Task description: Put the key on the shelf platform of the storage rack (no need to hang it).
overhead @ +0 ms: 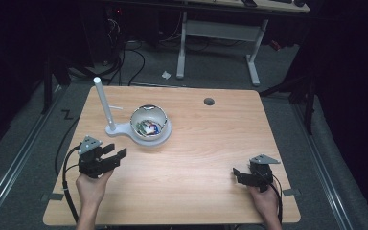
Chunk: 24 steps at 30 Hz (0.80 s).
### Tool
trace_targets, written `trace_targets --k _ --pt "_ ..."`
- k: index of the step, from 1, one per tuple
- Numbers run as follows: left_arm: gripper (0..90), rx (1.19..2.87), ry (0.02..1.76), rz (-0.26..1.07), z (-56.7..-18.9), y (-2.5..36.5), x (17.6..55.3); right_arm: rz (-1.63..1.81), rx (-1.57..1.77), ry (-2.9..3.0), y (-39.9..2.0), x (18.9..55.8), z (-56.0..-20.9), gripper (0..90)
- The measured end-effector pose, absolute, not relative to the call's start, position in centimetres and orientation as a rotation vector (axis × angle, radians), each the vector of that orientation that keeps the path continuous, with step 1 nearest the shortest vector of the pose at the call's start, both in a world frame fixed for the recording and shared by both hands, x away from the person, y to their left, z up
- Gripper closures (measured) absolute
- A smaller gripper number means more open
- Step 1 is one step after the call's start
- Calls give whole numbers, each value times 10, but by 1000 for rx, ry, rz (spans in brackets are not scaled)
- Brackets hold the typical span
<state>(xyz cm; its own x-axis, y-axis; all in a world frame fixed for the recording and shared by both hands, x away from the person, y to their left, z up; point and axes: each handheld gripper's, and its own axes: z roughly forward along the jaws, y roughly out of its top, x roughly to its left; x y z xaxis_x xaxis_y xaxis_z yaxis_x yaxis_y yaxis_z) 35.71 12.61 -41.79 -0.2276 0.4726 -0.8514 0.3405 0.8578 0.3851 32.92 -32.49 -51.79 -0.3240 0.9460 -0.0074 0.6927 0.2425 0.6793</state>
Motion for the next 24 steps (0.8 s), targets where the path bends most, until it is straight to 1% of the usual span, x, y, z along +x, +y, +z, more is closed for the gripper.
trace_targets --k 9,24 --pt "452 625 1849 131 -427 123 356 818 1498 2103 -325 329 -518 193" --pt "460 599 1878 91 -440 118 351 818 1498 2103 -325 329 -518 193"
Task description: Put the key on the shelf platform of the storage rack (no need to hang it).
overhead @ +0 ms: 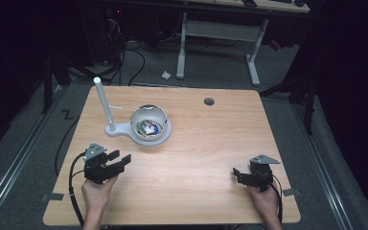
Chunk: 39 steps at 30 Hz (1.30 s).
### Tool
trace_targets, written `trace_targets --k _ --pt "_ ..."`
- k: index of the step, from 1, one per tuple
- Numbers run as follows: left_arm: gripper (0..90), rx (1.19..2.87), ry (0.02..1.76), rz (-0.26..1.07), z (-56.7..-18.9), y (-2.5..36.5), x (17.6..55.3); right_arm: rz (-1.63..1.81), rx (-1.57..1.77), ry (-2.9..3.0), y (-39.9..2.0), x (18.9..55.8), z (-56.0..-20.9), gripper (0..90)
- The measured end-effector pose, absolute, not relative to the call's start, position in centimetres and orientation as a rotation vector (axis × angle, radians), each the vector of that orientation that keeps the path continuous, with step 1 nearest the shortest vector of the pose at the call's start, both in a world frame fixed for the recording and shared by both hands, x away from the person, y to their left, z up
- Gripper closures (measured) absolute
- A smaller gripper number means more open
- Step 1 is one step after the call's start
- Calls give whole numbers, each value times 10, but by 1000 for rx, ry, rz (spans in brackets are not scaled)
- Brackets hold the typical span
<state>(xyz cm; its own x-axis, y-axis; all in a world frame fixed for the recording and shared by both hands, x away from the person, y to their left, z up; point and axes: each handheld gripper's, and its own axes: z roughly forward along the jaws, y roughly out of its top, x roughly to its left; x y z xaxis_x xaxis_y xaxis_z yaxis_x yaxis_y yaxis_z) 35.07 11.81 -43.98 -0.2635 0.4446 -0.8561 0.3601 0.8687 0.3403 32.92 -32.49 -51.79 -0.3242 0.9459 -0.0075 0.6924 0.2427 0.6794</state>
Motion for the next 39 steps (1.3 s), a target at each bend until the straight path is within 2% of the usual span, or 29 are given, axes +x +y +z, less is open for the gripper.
trace_targets --k 39 --pt "427 689 1936 69 -479 85 351 819 1500 2103 -325 329 -518 194"
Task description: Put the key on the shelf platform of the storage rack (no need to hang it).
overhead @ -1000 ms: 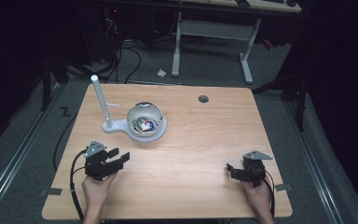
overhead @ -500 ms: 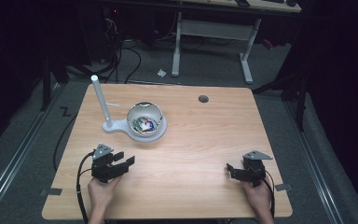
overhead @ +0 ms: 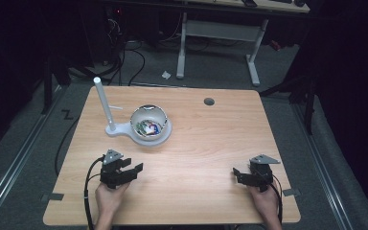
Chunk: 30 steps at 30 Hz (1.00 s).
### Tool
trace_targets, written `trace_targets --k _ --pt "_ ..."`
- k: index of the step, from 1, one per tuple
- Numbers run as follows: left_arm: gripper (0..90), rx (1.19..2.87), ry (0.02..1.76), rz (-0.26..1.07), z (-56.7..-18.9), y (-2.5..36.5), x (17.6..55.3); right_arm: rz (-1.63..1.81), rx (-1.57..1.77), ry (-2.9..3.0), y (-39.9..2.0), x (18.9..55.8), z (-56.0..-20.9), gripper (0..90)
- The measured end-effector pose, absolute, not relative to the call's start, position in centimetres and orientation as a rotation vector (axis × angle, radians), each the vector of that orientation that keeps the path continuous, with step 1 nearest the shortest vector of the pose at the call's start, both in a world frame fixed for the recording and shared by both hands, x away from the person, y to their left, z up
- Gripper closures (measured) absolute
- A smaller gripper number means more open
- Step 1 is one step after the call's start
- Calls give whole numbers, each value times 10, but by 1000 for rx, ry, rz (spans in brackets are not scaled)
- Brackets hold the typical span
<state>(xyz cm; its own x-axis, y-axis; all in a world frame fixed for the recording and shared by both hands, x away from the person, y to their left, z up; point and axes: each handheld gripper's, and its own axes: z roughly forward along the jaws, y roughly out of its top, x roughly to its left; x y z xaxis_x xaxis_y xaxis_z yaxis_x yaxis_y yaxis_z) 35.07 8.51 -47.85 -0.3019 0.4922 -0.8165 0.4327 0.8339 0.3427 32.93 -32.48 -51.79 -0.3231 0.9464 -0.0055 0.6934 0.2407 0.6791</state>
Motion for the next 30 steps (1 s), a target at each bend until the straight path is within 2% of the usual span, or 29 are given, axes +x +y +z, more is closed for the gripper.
trace_targets --k 15,30 --pt "398 716 1977 135 -496 68 360 819 1501 2102 -325 329 -518 194" --pt "387 753 1968 266 -517 60 370 818 1501 2102 -325 329 -518 194"
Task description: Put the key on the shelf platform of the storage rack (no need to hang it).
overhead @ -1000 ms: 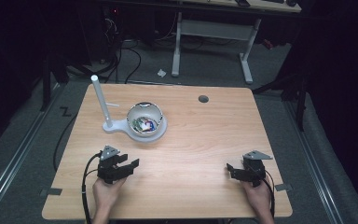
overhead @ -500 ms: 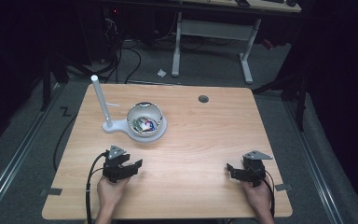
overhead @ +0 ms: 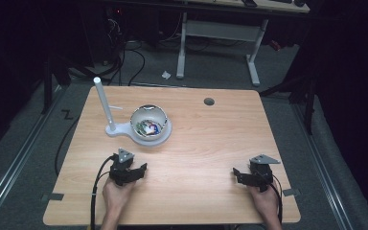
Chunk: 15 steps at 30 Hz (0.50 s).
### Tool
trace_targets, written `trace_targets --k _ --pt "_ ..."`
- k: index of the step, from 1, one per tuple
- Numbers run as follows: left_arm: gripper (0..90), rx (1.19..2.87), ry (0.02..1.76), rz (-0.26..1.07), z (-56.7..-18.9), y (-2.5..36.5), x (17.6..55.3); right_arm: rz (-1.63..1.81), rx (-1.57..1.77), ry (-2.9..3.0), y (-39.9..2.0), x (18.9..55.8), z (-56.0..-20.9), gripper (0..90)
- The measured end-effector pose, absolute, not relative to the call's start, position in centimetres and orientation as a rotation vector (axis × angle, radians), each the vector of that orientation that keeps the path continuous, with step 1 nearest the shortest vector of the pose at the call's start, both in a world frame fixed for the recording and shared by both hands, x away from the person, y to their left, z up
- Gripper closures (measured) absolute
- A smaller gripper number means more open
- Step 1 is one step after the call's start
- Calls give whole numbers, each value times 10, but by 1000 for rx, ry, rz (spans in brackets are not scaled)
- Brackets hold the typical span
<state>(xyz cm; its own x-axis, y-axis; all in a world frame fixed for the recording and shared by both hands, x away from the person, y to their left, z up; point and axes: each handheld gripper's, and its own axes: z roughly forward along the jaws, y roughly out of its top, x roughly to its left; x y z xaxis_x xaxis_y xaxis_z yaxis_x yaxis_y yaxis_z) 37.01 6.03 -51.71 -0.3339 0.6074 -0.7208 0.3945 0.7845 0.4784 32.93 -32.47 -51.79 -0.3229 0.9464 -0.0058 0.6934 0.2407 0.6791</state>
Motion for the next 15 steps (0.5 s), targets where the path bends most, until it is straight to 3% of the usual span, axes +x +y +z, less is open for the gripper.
trace_targets --k 15 --pt "326 737 1960 322 -522 53 373 818 1501 2102 -325 329 -518 194"
